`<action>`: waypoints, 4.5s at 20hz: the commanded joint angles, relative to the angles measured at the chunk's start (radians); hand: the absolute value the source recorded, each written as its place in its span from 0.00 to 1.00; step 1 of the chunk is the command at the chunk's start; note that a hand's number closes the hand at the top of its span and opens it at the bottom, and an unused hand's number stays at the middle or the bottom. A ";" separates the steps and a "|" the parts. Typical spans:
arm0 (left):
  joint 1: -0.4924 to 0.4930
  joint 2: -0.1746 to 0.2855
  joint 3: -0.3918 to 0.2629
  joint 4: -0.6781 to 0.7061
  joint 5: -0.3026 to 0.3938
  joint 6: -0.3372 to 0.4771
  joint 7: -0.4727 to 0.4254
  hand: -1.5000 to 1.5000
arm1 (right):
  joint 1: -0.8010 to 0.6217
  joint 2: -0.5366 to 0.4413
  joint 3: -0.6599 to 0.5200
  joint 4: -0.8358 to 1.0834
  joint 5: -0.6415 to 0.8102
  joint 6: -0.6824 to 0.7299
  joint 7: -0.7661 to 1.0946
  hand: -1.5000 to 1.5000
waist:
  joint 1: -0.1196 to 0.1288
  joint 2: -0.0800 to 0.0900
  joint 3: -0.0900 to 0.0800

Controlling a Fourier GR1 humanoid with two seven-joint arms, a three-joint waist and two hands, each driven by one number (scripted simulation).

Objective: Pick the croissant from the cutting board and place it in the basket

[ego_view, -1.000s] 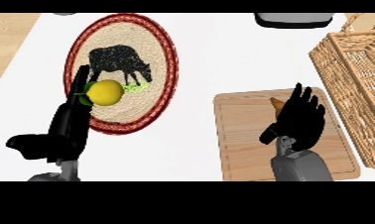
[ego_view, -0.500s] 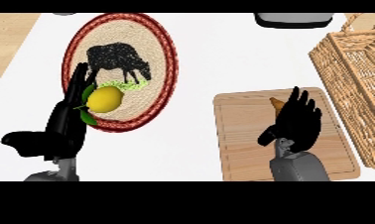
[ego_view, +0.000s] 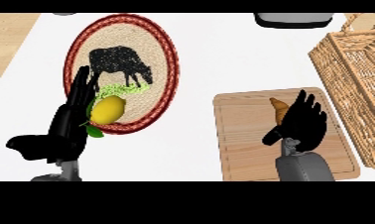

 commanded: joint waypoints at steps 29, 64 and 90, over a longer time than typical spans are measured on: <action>-0.082 -0.064 -0.003 0.032 -0.054 -0.063 0.006 0.50 | -0.438 -0.091 -0.391 0.444 0.001 -0.152 0.182 1.00 | 0.097 0.052 0.005; -0.026 -0.063 0.007 0.002 -0.064 -0.049 0.026 0.50 | -1.035 -0.164 -0.708 0.813 0.670 -0.466 0.450 1.00 | 0.050 0.010 -0.001; 0.001 -0.069 0.054 0.011 -0.050 -0.067 -0.012 0.50 | -0.704 -0.105 -0.880 0.576 0.593 -0.539 0.204 1.00 | 0.004 0.001 0.000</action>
